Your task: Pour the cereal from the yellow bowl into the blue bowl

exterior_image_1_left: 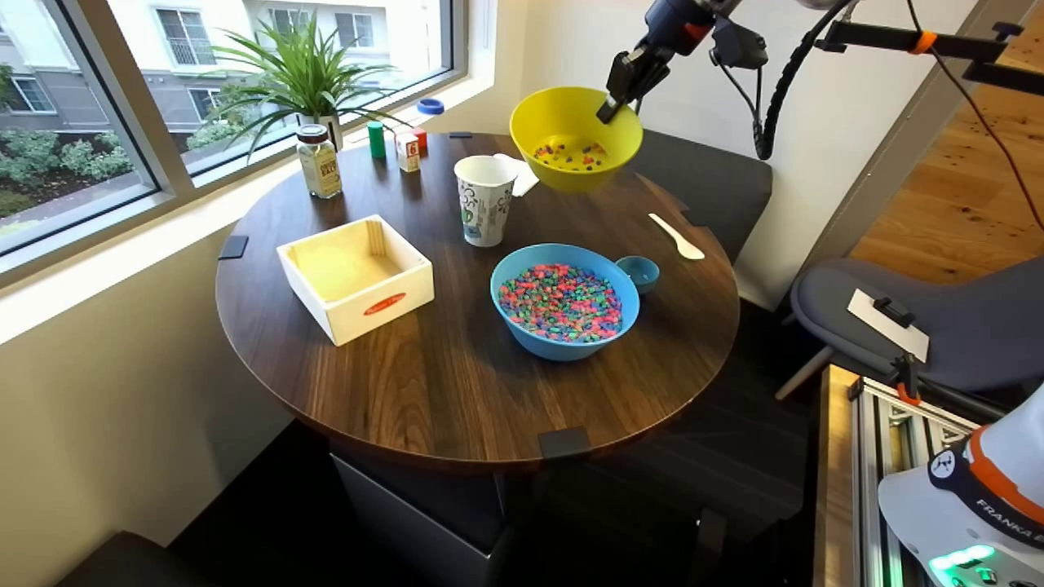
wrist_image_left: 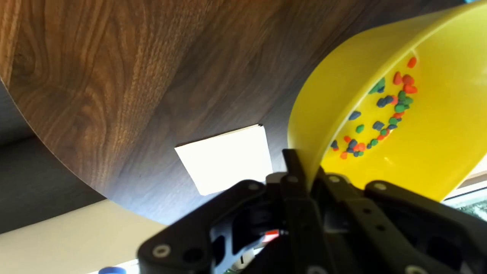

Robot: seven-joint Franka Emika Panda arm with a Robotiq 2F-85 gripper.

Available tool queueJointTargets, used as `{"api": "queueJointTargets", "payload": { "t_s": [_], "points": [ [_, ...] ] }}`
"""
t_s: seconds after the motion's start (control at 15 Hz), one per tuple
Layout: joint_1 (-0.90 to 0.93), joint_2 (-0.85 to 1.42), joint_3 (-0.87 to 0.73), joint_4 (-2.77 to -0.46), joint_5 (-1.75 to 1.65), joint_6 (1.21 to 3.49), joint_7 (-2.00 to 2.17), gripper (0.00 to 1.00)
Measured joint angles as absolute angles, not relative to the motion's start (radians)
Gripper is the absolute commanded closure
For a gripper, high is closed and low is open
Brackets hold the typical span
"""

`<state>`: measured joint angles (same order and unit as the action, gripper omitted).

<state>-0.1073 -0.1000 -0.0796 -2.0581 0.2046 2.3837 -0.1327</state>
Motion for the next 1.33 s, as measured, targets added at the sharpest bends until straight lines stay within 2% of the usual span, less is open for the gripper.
{"api": "queueJointTargets", "payload": {
  "t_s": [0.6,0.67,0.93,1.0,1.33],
  "points": [
    [-0.053,-0.151,-0.025,-2.099,0.055,2.352,-0.080,0.99],
    [-0.045,-0.151,-0.022,-2.103,0.058,2.352,-0.080,0.94],
    [-0.020,-0.153,-0.021,-2.103,0.106,2.352,-0.100,0.94],
    [-0.020,-0.154,-0.022,-2.103,0.108,2.352,-0.101,0.99],
    [-0.014,-0.153,-0.018,-2.104,0.091,2.352,-0.103,0.99]
  ]
}}
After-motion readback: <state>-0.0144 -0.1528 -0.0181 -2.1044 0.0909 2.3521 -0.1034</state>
